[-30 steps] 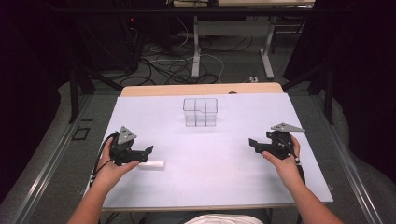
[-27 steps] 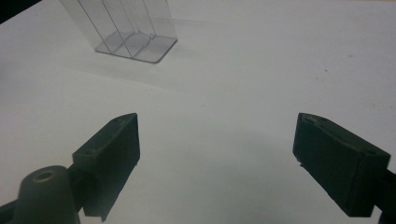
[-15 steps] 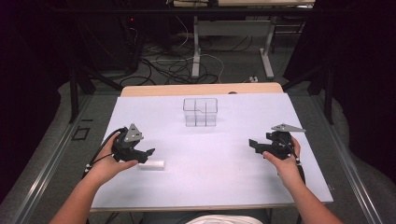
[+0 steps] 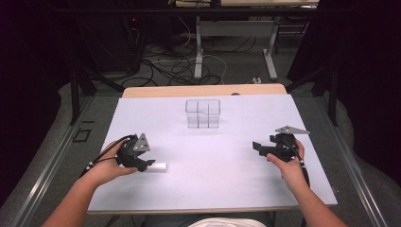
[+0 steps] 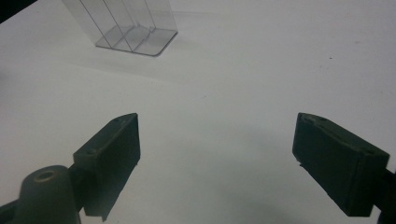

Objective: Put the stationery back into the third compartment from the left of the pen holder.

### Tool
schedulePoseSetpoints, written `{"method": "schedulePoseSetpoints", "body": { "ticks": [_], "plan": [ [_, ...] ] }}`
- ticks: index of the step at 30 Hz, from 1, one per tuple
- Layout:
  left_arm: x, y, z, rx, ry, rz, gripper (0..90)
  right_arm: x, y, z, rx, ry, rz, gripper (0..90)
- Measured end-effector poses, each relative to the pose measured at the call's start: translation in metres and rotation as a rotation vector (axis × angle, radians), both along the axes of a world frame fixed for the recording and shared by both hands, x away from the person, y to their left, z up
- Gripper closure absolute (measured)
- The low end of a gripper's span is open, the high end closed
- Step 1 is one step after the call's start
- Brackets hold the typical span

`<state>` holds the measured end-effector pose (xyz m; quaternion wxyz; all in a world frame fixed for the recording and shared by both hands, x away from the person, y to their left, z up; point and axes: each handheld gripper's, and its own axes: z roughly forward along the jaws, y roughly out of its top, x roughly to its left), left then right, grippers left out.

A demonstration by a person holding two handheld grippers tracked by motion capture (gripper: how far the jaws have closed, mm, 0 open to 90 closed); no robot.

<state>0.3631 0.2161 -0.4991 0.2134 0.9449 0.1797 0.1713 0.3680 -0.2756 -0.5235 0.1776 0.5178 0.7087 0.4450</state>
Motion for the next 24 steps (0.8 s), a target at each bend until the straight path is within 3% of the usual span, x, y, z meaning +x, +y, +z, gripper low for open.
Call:
{"method": "schedulePoseSetpoints", "body": {
  "ticks": [4, 16, 24],
  "plan": [
    [0.001, -0.001, -0.004, 0.036, 0.022, -0.02, 35.0, 0.001, -0.001, -0.001, -0.002, 0.002, 0.01, 14.4],
    [-0.001, -0.001, -0.012, 0.073, 0.057, -0.044, 37.9, 0.002, 0.0, -0.003, 0.003, 0.014, 0.014, 14.5],
    [-0.002, -0.002, -0.014, 0.129, 0.081, -0.079, 42.2, 0.002, 0.001, -0.003, 0.008, 0.019, 0.015, 14.5]
  ]
}}
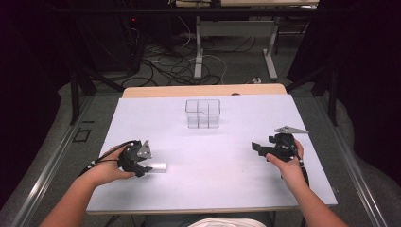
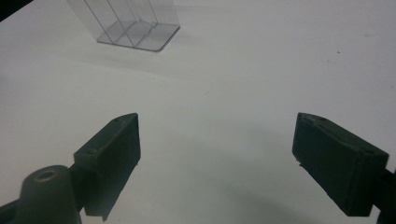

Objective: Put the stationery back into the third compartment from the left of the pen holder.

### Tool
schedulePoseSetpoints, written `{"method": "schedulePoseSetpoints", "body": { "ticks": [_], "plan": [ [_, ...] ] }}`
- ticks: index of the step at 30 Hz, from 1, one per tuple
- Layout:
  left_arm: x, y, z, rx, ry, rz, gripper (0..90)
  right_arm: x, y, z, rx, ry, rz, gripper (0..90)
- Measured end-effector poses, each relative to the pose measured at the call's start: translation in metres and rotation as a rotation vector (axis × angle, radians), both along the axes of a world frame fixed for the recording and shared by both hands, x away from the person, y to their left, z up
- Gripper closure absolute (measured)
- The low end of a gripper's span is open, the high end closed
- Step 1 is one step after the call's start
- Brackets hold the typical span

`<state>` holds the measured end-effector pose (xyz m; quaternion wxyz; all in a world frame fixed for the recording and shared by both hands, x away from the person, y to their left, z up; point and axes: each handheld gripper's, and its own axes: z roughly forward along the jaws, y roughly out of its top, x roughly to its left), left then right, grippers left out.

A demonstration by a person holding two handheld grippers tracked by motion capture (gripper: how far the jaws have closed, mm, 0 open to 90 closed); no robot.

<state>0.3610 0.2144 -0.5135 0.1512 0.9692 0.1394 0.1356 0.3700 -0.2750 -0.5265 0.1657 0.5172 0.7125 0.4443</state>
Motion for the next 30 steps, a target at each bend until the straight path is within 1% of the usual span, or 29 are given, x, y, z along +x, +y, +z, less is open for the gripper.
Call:
{"method": "schedulePoseSetpoints", "body": {
  "ticks": [4, 5, 9, 10, 13, 17, 20, 22, 25, 30],
  "plan": [
    [0.0, -0.002, -0.003, 0.03, 0.011, -0.024, 44.9, 0.0, 0.0, 0.0, -0.001, 0.0, 0.002, 14.6],
    [0.0, -0.002, -0.003, 0.044, 0.012, -0.03, 45.9, 0.0, 0.0, -0.001, -0.001, 0.002, 0.002, 14.6],
    [0.001, -0.004, -0.007, 0.063, 0.015, -0.042, 48.4, 0.0, 0.0, -0.001, -0.006, 0.006, 0.007, 14.6],
    [0.001, -0.005, -0.007, 0.083, 0.017, -0.054, 48.8, 0.0, -0.001, -0.001, -0.008, 0.003, 0.01, 14.6],
    [0.002, -0.005, -0.009, 0.098, 0.018, -0.063, 51.8, 0.001, 0.0, -0.002, -0.007, 0.004, 0.01, 14.7],
    [0.003, -0.006, -0.01, 0.12, 0.022, -0.075, 53.5, 0.0, 0.0, -0.002, -0.002, 0.011, 0.008, 14.7],
    [0.003, -0.006, -0.011, 0.124, 0.027, -0.075, 54.7, 0.0, 0.0, -0.002, -0.003, 0.013, 0.008, 14.8],
    [0.003, -0.006, -0.012, 0.139, 0.03, -0.085, 55.8, 0.0, 0.0, -0.002, -0.004, 0.013, 0.008, 14.8],
    [0.002, -0.006, -0.013, 0.139, 0.033, -0.087, 57.7, 0.0, 0.0, -0.003, -0.003, 0.016, 0.008, 14.8],
    [0.001, -0.008, -0.013, 0.151, 0.031, -0.11, 61.6, 0.0, 0.0, -0.003, -0.005, 0.017, 0.011, 14.8]
  ]
}}
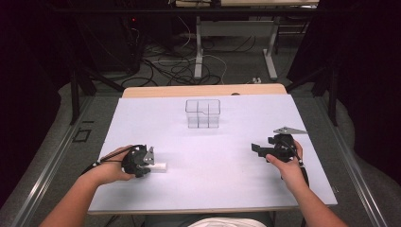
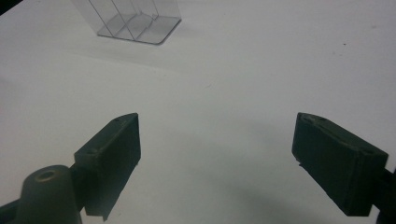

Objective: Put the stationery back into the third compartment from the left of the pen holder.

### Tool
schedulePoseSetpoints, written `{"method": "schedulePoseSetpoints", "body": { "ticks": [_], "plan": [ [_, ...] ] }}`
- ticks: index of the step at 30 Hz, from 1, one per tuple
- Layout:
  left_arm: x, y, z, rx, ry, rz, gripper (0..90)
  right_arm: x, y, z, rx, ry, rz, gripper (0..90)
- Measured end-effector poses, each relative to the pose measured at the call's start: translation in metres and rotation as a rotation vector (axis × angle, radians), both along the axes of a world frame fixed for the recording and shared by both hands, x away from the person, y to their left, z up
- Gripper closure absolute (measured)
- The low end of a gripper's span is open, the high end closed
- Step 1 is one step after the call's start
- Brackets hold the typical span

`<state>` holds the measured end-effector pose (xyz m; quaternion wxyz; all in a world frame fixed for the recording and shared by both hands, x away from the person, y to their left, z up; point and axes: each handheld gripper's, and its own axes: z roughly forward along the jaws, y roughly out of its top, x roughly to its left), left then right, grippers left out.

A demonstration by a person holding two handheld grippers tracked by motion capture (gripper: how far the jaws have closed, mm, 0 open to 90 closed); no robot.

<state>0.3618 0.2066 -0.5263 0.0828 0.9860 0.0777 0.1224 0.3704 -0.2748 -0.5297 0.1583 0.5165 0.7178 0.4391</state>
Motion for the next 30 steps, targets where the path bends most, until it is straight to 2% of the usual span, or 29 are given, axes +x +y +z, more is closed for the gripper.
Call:
{"method": "schedulePoseSetpoints", "body": {
  "ticks": [16, 30],
  "plan": [
    [-0.0036, -0.0033, -0.0001, 0.044, -0.027, -0.075, 67.7, 0.0002, 0.0004, -0.0014, 0.005, 0.015, 0.006, 14.8],
    [-0.0052, -0.0026, 0.0022, 0.04, -0.025, -0.083, 71.0, 0.0004, 0.001, -0.0019, 0.006, 0.014, 0.002, 14.8]
  ]
}}
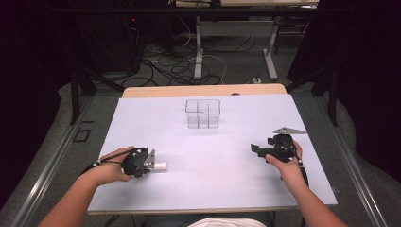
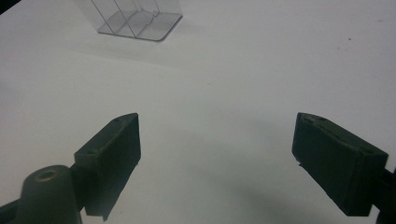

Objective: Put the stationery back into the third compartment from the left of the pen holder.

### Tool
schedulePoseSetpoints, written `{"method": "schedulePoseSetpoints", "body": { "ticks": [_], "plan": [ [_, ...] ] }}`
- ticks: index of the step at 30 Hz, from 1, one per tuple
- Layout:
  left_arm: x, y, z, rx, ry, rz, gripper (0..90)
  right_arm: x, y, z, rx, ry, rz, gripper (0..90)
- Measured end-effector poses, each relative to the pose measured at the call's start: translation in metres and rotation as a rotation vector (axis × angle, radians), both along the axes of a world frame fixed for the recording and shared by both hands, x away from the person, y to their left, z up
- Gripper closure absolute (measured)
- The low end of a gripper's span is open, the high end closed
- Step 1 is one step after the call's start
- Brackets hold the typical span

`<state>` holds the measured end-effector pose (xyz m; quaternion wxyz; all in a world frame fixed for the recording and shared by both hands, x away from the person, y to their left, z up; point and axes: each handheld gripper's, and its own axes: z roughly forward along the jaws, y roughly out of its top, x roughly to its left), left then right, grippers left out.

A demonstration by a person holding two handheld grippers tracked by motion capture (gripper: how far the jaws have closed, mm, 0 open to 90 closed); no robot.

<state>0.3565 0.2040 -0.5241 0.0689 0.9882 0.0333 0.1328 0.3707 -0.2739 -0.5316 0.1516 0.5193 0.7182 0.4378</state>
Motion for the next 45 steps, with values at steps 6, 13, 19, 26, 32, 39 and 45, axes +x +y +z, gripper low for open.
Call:
{"method": "schedulePoseSetpoints", "body": {
  "ticks": [6, 13, 19, 26, 32, 39, 45],
  "plan": [
    [0.0, 0.0, 0.0, -0.004, 0.004, 0.003, 71.1, 0.0, 0.0, 0.0, 0.002, 0.001, 0.001, 14.8],
    [0.0, 0.0, 0.0, -0.01, 0.003, 0.011, 71.2, 0.0, 0.0, 0.0, 0.002, 0.001, -0.001, 14.8],
    [0.001, 0.0, 0.001, -0.021, 0.008, 0.049, 71.3, 0.0, 0.0, -0.001, 0.002, 0.001, -0.001, 14.8],
    [0.001, 0.002, 0.004, -0.05, -0.003, 0.1, 71.3, 0.0, -0.001, -0.001, 0.0, 0.004, 0.002, 14.8],
    [0.004, 0.005, 0.01, -0.095, -0.023, 0.131, 71.3, 0.0, 0.0, -0.001, -0.002, 0.003, 0.001, 14.8],
    [0.009, 0.009, 0.016, -0.174, -0.058, 0.216, 71.3, 0.0, 0.0, -0.001, -0.003, 0.003, 0.001, 14.8],
    [0.015, 0.016, 0.023, -0.247, -0.073, 0.307, 71.3, 0.0, 0.0, -0.001, -0.001, 0.002, 0.002, 14.8]
  ]
}}
